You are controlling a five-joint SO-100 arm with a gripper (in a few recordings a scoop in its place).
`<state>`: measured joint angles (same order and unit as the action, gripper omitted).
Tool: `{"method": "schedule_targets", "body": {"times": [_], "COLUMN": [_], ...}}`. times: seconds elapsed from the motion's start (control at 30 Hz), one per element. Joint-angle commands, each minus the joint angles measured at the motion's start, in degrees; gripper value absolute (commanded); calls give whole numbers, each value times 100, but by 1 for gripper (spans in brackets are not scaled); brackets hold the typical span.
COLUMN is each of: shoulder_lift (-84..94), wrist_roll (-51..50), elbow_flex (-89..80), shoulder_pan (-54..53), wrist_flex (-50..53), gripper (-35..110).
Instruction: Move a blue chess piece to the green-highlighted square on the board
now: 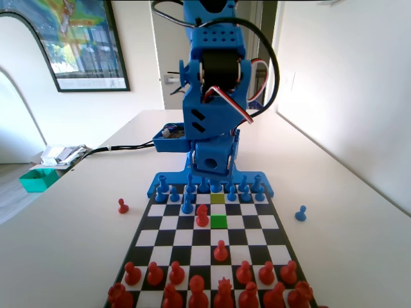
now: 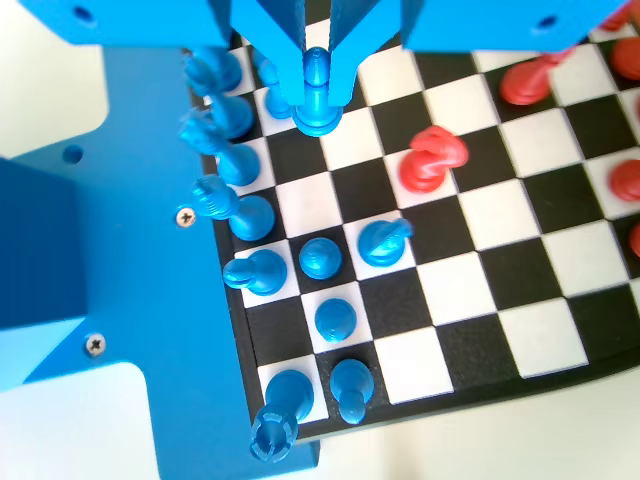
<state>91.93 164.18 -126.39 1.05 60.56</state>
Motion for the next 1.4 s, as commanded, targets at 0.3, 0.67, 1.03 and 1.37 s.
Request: {"method": "schedule_targets", "body": {"times": [0.3,0.67,1.03,1.37], "shoulder_lift": [-396,-589,-791,-993], "wrist_roll": [-694,-932,-791,-879], "elbow_flex": [853,281,79,466], "shoulder_pan": [202,255,176,123], "wrist_flex": [-149,-1222,-1635,-1529], "gripper": [1,1,1,1]}}
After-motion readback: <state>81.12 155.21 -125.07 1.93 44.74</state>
